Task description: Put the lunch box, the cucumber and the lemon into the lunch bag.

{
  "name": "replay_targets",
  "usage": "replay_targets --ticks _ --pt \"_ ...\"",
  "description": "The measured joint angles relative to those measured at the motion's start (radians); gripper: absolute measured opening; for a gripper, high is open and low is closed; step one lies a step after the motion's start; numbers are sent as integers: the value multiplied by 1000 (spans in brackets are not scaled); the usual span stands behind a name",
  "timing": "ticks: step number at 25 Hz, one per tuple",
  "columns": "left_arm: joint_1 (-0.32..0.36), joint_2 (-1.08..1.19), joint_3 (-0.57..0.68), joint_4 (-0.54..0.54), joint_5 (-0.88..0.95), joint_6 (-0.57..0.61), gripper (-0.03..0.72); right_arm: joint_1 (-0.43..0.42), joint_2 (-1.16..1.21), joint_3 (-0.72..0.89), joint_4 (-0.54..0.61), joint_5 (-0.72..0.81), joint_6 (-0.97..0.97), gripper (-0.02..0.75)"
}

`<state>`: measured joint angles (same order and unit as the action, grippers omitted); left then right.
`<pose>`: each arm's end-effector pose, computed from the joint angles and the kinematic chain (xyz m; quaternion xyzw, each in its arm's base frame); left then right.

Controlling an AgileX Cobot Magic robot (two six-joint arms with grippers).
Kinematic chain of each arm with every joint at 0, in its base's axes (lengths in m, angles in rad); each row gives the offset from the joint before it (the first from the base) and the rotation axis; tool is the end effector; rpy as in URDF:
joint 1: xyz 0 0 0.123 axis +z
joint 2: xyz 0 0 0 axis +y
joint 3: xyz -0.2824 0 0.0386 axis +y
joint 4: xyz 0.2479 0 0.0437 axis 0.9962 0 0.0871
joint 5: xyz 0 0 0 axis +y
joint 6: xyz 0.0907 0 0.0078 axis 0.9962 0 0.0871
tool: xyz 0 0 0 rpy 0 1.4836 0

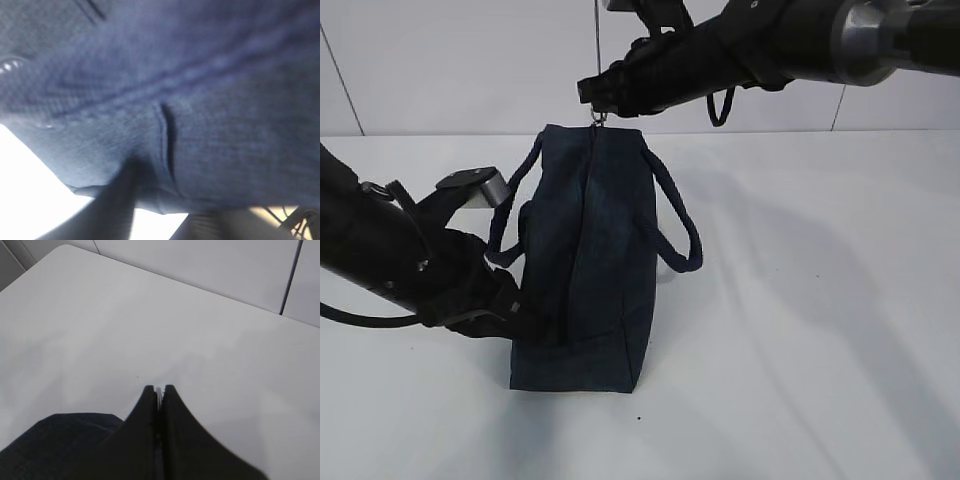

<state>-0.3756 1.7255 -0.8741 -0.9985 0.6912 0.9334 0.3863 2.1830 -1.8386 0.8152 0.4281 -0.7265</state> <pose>0.2674 -0.1580 0.1672 0.2554 0.9088 -0.2994 0.1384 0.4670 0.2197 0.2432 -0.2213 0.8393 0.2322 0.4390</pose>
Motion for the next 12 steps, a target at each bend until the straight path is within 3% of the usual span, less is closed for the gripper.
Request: replay_targets --ticks 8,12 --pt "0 0 8 -19 8 -3 272 -2 0 0 0 26 0 0" --pt "0 -36 11 -21 8 -7 304 -2 0 0 0 34 0 0"
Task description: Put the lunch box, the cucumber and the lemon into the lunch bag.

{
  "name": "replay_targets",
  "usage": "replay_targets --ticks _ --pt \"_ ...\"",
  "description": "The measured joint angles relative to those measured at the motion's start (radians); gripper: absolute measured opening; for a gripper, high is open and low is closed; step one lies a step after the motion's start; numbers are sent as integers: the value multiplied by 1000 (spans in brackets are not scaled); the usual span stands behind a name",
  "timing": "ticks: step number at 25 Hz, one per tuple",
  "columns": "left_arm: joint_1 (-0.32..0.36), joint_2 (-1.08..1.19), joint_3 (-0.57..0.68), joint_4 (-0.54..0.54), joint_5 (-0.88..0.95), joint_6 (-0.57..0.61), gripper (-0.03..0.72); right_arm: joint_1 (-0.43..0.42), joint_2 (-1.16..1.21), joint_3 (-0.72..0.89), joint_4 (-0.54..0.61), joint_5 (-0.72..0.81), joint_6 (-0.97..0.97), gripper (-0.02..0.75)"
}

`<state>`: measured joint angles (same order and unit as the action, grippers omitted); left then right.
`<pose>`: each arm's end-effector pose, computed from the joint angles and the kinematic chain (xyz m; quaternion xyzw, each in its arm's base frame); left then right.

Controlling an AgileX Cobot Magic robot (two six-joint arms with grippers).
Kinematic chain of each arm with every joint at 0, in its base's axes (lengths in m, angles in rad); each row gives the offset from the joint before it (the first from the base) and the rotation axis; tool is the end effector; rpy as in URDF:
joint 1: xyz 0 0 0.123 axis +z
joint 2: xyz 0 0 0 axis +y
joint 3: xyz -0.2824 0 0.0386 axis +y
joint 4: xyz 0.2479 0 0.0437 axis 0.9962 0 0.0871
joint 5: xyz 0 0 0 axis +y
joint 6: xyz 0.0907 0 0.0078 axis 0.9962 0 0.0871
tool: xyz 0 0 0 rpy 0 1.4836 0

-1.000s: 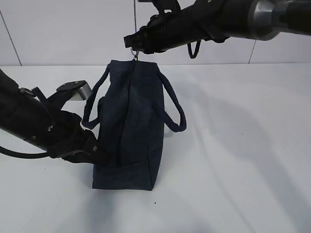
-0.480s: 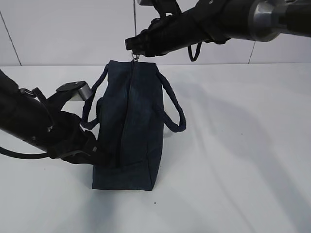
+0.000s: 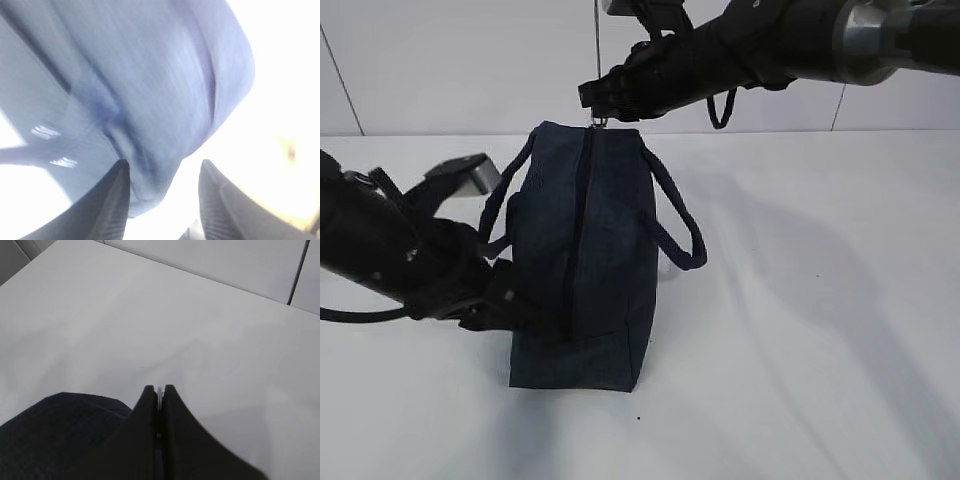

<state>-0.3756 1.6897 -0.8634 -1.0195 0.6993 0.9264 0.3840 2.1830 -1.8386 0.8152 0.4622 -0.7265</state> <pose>0.2632 -0.1575 0.1765 0.2479 0.9060 -0.3097 0.1475 0.4651 0.2199 0.2417 -0.2282 0.8424 0.2384 0.4260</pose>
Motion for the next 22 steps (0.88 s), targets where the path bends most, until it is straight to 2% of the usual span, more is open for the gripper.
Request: replay_targets --ticks 4,9,14,22 --pt "2 -123 0 -2 -21 -16 307 -2 0 0 0 15 0 0" --pt "61 -241 -27 45 -25 -120 308 -2 0 0 0 25 0 0" --pt "91 -208 -205 199 19 -262 308 -2 0 0 2 31 0 0" --pt "91 42 -516 306 183 -403 309 -2 0 0 2 36 0 0"
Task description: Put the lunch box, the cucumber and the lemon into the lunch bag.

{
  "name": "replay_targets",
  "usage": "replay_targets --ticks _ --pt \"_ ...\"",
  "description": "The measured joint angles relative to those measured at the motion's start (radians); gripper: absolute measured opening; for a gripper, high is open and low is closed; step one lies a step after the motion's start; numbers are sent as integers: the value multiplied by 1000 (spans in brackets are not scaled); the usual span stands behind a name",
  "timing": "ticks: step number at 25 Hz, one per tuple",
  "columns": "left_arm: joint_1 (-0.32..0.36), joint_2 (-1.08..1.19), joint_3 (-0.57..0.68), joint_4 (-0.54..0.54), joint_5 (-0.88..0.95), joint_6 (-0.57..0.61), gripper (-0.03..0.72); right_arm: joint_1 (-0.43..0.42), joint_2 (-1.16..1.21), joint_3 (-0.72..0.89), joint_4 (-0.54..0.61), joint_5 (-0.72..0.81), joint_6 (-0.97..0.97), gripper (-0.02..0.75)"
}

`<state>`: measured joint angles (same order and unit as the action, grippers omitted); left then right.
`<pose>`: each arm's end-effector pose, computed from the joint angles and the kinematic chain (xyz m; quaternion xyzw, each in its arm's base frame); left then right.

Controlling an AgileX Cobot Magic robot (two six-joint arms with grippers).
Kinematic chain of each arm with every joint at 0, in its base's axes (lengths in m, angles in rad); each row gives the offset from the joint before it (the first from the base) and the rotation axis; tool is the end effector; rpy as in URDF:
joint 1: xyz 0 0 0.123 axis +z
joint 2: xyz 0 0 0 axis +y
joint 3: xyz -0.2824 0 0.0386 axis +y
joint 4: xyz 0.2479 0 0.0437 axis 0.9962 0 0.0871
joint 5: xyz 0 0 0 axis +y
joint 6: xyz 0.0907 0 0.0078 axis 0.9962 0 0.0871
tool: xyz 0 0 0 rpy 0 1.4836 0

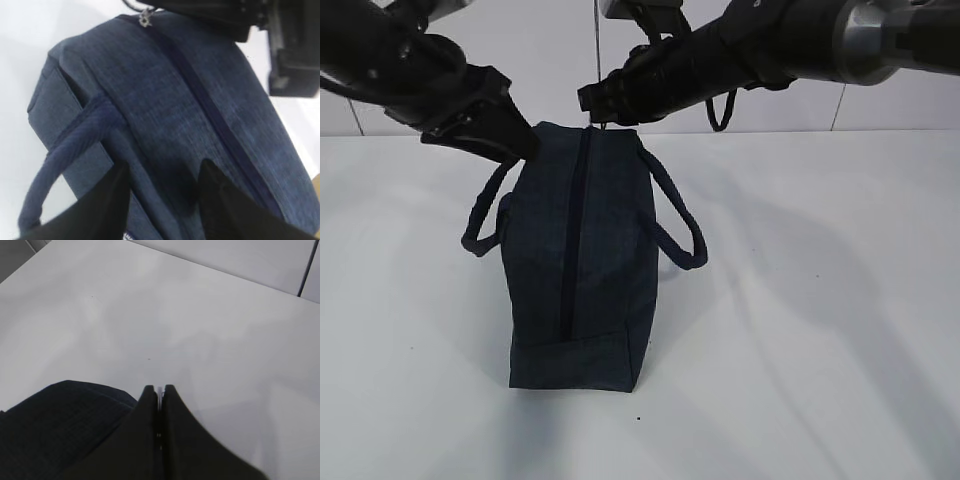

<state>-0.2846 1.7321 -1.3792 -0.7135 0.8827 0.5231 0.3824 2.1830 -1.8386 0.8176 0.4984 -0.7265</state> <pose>0.3450 -0.1489 0.2843 0.2126 0.9055 -0.2847 0.2319 0.4628 0.2205 0.2402 -0.2350 0.8453 0.2460 0.4119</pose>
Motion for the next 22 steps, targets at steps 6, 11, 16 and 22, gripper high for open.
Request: replay_targets --ticks 6,11,16,22 --pt "0 109 -97 7 26 -74 309 0 0 -4 0 2 0 0" --pt "0 152 -98 -9 51 -96 304 0 0 -10 0 2 -4 0" --pt "-9 158 -98 -22 58 -98 127 0 0 -11 0 2 -5 0" --pt "-11 162 -106 -21 84 -94 -4 -2 0 -11 0 2 -12 0"
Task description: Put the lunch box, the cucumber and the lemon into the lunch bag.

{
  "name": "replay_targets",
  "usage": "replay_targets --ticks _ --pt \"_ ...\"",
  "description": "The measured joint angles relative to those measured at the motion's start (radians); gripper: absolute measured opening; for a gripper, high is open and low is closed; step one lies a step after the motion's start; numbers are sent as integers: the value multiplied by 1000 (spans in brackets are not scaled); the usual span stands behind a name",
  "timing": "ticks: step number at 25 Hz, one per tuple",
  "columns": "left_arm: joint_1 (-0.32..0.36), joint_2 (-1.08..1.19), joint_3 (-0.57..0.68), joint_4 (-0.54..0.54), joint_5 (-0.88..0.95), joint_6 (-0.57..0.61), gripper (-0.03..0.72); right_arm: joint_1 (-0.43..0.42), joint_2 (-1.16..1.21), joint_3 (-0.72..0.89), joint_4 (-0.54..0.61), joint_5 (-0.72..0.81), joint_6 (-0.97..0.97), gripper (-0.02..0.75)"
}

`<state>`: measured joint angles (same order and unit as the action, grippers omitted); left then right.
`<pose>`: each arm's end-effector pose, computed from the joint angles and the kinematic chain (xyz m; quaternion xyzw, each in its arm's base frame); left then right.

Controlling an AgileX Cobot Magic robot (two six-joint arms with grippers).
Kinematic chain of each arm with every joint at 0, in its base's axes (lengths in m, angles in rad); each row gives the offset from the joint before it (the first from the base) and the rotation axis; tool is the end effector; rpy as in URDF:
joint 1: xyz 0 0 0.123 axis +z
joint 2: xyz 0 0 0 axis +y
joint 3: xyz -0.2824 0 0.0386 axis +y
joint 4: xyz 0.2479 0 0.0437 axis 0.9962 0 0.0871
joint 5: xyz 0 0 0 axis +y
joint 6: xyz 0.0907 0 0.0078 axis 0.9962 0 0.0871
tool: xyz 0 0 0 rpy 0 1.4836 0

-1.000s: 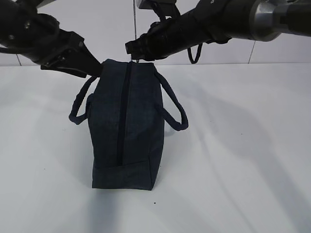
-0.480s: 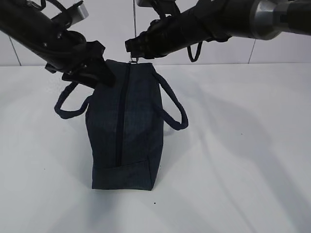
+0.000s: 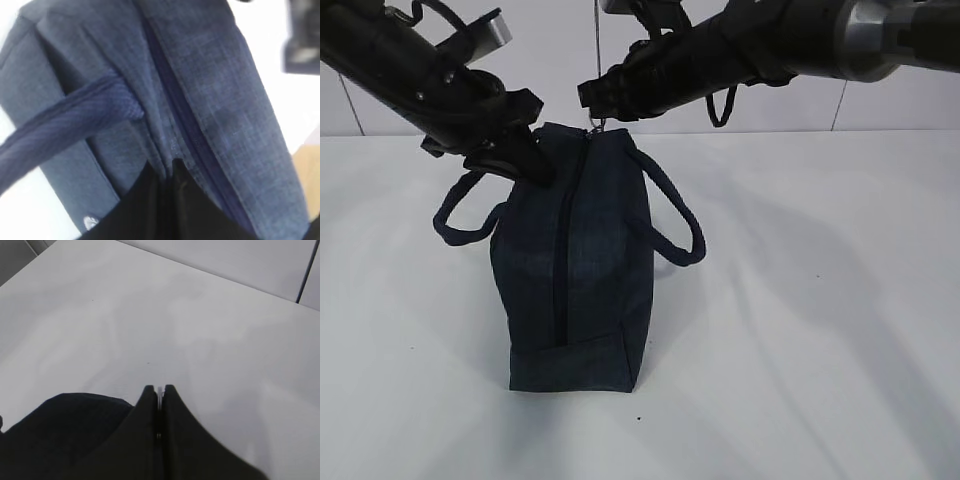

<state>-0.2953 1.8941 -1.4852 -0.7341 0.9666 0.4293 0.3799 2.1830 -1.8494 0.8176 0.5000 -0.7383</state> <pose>0.3705 -0.1652 0.2509 0.1777 0.9209 -0.3116 0.1526 0.4642 0.2197 0.2435 -0.2397 0.8418 0.2438 0.4178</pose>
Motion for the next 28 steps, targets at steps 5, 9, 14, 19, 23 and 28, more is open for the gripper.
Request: replay_targets --ticks 5,9,14,19,23,28 --pt "0 0 -70 20 93 4 -6 0 0 0 1 0 -2 0" --pt "0 5 -152 68 184 -9 -6 0 0 0 7 2 -2 0" --pt "-1 9 -225 140 230 -43 -7 -14 0 -13 29 12 -2 0" --pt "-1 9 -237 143 228 -47 -8 -37 0 -41 46 19 -6 0" --pt "-18 9 -238 153 228 -55 -8 -43 0 -43 48 25 -14 0" --pt "-41 -2 -238 165 228 -71 -8 -48 0 -51 53 26 -23 0"
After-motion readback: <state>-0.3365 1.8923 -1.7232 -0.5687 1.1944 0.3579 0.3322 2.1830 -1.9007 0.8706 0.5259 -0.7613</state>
